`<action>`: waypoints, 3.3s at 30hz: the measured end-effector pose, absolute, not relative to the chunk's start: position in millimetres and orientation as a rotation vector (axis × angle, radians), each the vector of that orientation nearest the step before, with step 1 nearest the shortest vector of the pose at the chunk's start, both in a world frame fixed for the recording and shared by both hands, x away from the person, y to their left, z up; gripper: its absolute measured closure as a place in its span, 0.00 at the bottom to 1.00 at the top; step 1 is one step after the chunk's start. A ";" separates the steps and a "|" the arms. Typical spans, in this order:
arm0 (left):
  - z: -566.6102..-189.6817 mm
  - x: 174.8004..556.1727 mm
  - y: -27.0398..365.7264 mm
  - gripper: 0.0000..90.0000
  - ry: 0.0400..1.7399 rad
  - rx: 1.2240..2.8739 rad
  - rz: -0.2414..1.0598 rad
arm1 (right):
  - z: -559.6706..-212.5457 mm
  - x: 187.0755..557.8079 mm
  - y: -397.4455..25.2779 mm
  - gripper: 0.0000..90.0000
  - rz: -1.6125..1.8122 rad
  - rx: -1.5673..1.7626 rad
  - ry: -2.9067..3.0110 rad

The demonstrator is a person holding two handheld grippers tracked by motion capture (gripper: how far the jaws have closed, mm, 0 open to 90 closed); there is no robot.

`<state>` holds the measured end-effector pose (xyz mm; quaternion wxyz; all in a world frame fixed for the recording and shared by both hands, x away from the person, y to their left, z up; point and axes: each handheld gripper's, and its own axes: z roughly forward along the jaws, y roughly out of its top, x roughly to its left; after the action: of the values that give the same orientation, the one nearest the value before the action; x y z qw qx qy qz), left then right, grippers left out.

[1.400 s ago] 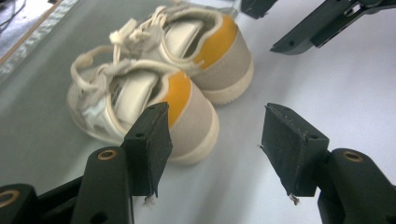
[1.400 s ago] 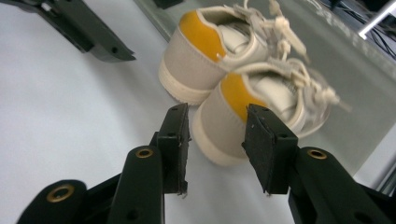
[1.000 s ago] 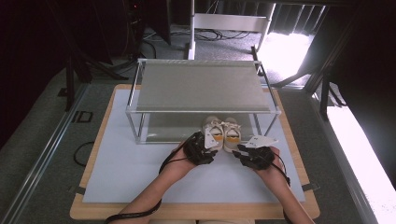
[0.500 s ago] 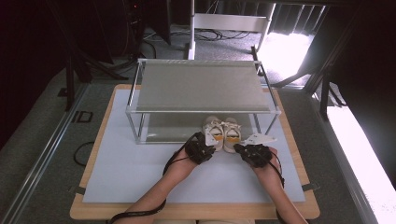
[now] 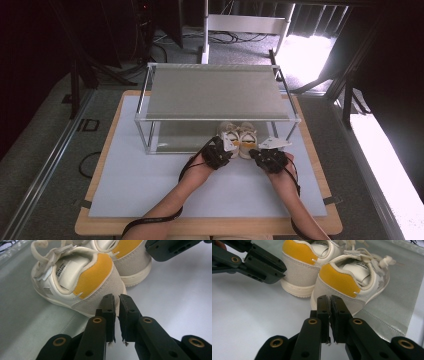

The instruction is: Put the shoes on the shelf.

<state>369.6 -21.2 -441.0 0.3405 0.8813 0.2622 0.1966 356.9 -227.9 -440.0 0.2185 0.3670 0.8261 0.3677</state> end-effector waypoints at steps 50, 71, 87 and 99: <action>-461.8 362.6 -1.7 0.12 0.718 2.196 0.427 | -458.3 341.5 -247.7 0.15 1.192 1.053 2.157; -476.7 333.8 49.4 0.01 0.863 2.140 0.471 | -478.9 308.8 -275.0 0.14 1.171 1.077 2.131; -485.0 316.4 81.1 0.01 0.882 2.119 0.605 | -478.5 301.0 -299.2 0.14 1.136 1.085 2.073; -484.2 310.1 111.4 0.01 0.975 1.986 0.677 | -478.2 302.2 -324.1 0.14 1.165 1.176 1.982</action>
<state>310.1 111.4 -484.2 0.4023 0.7859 0.3857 0.2680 302.2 -324.1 -478.2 0.2760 0.4376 0.7377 0.4337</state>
